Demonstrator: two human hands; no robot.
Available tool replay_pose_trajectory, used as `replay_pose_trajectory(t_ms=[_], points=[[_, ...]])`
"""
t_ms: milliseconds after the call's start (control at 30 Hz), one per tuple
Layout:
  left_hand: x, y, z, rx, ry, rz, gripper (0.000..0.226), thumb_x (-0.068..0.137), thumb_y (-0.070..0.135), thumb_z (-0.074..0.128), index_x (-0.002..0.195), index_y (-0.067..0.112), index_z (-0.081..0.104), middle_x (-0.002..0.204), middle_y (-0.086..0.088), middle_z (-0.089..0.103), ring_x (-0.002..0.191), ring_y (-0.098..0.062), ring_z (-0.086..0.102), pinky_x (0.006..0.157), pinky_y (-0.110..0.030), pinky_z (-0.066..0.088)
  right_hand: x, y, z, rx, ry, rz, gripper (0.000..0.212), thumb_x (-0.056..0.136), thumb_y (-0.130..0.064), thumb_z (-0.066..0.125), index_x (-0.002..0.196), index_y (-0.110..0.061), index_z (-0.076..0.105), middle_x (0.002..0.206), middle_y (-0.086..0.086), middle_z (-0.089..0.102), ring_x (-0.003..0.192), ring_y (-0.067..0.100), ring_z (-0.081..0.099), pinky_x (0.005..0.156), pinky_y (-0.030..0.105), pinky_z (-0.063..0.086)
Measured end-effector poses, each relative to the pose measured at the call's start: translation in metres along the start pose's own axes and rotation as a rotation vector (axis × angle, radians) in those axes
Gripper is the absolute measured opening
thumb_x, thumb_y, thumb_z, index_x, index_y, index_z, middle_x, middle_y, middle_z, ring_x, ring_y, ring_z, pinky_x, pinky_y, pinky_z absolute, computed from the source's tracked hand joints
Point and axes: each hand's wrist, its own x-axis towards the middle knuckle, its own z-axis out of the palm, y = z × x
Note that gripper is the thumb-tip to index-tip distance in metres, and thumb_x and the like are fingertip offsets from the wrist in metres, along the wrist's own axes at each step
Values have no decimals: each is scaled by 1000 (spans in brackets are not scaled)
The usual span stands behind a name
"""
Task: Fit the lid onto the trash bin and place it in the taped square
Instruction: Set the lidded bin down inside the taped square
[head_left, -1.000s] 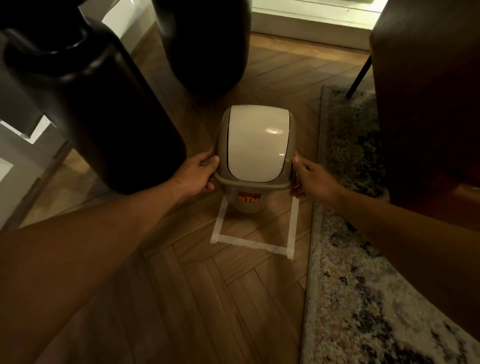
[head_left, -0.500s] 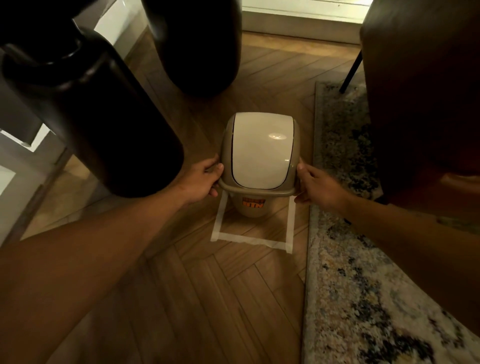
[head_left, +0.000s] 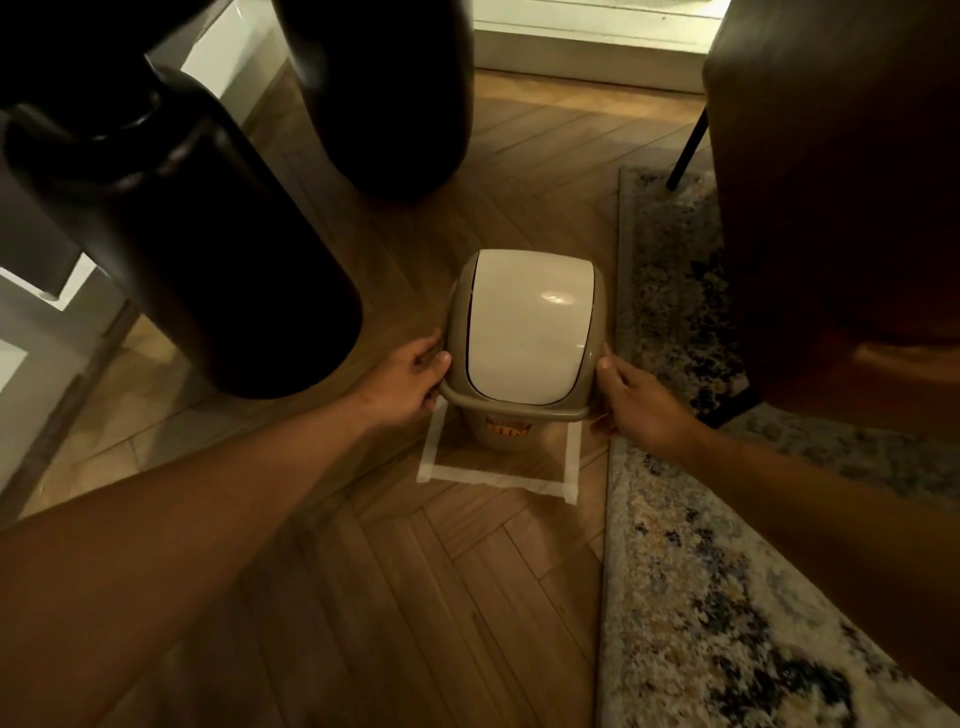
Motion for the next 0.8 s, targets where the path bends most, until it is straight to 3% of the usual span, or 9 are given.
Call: replay_pose_trajectory(t_ms=[67, 133, 233, 333, 433, 533, 633, 800], points=[[6, -1, -6, 147, 24, 55, 67, 104, 39, 51, 163, 24, 22, 147, -11, 53, 125, -23, 59, 105, -39, 50, 0, 0, -1, -67, 41, -38, 58, 111, -47, 36, 165, -30, 26, 153, 3, 53, 132, 23, 58, 109, 42, 51], [8, 1, -11, 210, 31, 96, 85, 96, 51, 59, 163, 32, 10, 166, -7, 29, 148, -26, 37, 118, -50, 37, -4, -1, -3, -138, 69, -105, 79, 104, -54, 50, 168, -27, 11, 169, 2, 30, 153, 21, 34, 123, 37, 30], [1, 13, -11, 290, -8, 222, 121, 79, 55, 79, 160, 40, -10, 171, 3, 7, 152, -11, 12, 124, -42, 18, -2, 5, -4, -271, 28, -333, 127, 79, -55, 85, 167, -31, -3, 174, -11, 11, 160, 10, 13, 125, 38, 23], [2, 19, -5, 370, -36, 351, 143, 67, 48, 91, 162, 28, -14, 171, 5, 7, 146, 0, 8, 121, -30, 16, 10, 16, 0, -298, 13, -409, 153, 57, -60, 96, 167, -28, -6, 172, -10, 17, 160, 12, 16, 125, 50, 31], [10, 11, -1, 370, -48, 398, 141, 60, 58, 92, 162, 32, -1, 167, 7, 24, 152, -7, 22, 124, -39, 27, 19, 26, 8, -325, 23, -431, 146, 61, -62, 93, 167, -26, -2, 172, -7, 17, 160, 16, 18, 125, 52, 31], [15, 4, -1, 379, -48, 391, 139, 59, 63, 90, 162, 35, 1, 168, 8, 21, 154, -12, 22, 124, -46, 29, 22, 35, 12, -364, 17, -420, 138, 71, -70, 81, 167, -26, -9, 175, -5, 1, 162, 19, 6, 127, 54, 24], [22, -1, -4, 472, -39, 321, 139, 61, 65, 86, 163, 35, -4, 172, 4, 3, 158, -18, 8, 127, -45, 18, 27, 39, 14, -408, -27, -382, 132, 76, -84, 64, 166, -26, -14, 176, 0, -12, 162, 19, -13, 130, 54, 12], [29, -2, -5, 425, -44, 365, 137, 60, 64, 88, 163, 33, 3, 170, 6, 16, 153, -9, 17, 124, -34, 20, 32, 38, 13, -418, -32, -326, 127, 77, -88, 56, 166, -29, -12, 175, -1, -14, 161, 19, -17, 130, 56, 10]])
